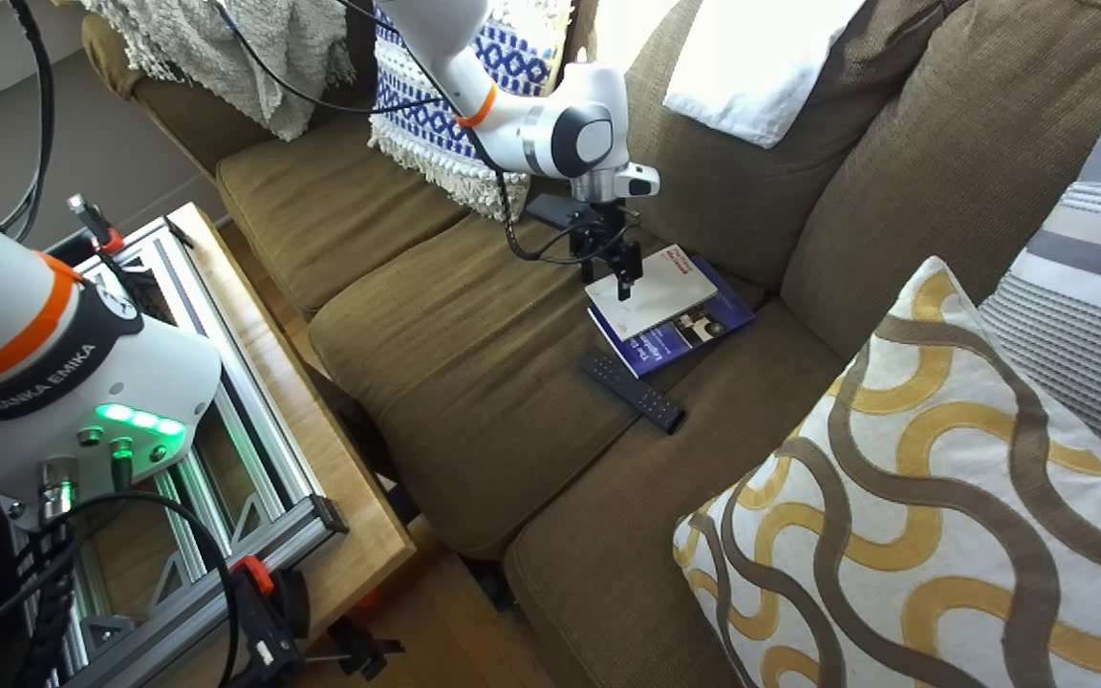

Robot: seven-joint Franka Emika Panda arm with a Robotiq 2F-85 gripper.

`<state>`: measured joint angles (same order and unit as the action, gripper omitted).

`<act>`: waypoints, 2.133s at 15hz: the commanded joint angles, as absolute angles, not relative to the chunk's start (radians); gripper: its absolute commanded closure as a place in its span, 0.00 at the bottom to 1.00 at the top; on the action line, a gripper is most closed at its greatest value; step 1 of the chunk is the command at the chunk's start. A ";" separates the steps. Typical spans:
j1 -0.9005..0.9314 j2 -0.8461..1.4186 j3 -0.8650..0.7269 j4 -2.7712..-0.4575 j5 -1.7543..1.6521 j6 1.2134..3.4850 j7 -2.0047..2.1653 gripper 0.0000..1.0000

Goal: Remove the white book from the blue book, put it on the sofa and then put the blue book on top of the white book

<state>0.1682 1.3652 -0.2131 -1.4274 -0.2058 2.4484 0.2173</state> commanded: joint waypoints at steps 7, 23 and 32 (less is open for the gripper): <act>0.195 1.455 -0.250 -1.311 -0.226 2.399 0.236 0.64; 0.223 1.280 -0.215 -1.447 -0.220 2.403 0.181 0.98; 0.167 1.194 -0.026 -1.518 -0.200 2.411 0.068 0.98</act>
<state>0.1982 1.2386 -0.0934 -1.4569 -0.2139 2.3671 0.1639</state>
